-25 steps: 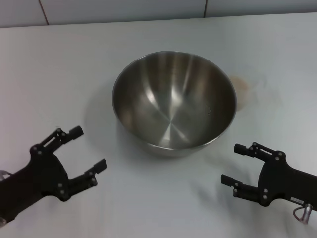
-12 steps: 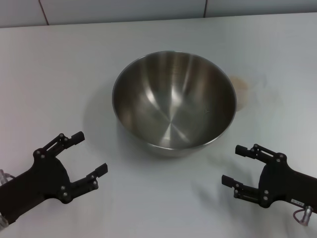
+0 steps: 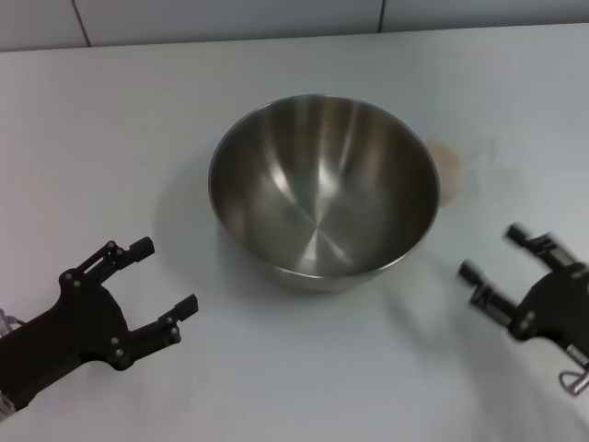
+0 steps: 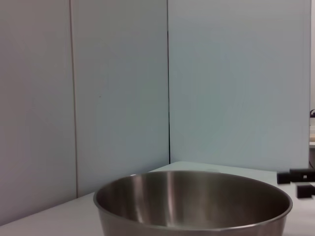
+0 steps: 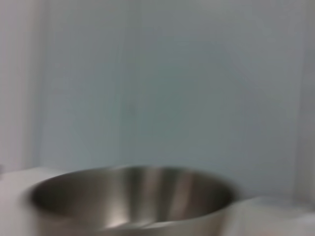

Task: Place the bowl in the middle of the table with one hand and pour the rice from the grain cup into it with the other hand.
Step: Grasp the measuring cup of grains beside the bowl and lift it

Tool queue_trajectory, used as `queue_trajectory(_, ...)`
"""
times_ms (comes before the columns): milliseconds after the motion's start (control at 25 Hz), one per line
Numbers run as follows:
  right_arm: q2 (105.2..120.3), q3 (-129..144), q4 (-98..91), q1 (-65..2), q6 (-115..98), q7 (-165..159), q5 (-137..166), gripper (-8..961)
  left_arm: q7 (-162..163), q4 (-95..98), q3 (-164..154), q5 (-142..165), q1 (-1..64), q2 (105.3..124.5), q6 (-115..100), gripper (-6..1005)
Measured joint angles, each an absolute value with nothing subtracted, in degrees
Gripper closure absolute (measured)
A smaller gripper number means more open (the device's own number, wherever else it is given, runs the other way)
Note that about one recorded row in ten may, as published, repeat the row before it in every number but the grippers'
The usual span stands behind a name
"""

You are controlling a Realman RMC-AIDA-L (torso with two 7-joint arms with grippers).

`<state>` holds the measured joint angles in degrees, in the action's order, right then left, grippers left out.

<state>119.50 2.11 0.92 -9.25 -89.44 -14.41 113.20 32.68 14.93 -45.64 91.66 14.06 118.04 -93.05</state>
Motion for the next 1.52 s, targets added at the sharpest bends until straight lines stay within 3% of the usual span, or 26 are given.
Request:
queue_trajectory(400, 119.89, -20.06, 16.83, -6.93, -79.2, 1.76, 113.14, 170, 33.49, 14.95, -45.35, 91.49, 14.51, 118.03, -93.06, 130)
queue_trajectory(760, 119.88, -21.69, 18.42, -7.27, -77.52, 3.71, 113.11, 170, 33.83, 14.96, -44.91, 91.49, 14.91, 118.04, -93.07, 130)
queue_trajectory(1520, 119.69, -23.06, 14.38, -16.29, -68.88, 3.46, 110.12, 198, 33.84, 14.6, -43.98, 91.43, 15.79, 118.41, -93.06, 129)
